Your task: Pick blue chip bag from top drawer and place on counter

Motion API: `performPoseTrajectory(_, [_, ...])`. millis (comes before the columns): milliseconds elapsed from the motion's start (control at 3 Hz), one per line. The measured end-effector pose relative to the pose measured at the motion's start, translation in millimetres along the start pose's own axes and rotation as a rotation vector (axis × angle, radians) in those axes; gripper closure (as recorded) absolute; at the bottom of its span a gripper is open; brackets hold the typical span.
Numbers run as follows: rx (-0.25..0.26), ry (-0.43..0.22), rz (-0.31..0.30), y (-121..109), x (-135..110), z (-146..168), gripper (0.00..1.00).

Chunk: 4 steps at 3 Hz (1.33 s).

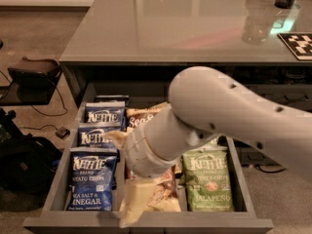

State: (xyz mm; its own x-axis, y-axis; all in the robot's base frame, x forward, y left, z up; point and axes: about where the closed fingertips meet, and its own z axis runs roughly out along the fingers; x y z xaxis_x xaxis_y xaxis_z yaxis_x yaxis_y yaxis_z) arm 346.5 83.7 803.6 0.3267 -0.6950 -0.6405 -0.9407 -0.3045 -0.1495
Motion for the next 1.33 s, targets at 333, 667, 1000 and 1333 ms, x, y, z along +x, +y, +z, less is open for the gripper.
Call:
performPoseTrajectory(333, [-0.041,-0.05,-0.038,-4,-31,29,0.0])
performPoseTrajectory(667, [-0.1,-0.094,-0.051,-14,-54,63,0.0])
performPoseTrajectory(1000, [-0.1,-0.094,-0.051,-14,-54,63,0.0])
performPoseTrajectory(1333, [-0.07,-0.158,-0.073,-18,-56,65,0.0])
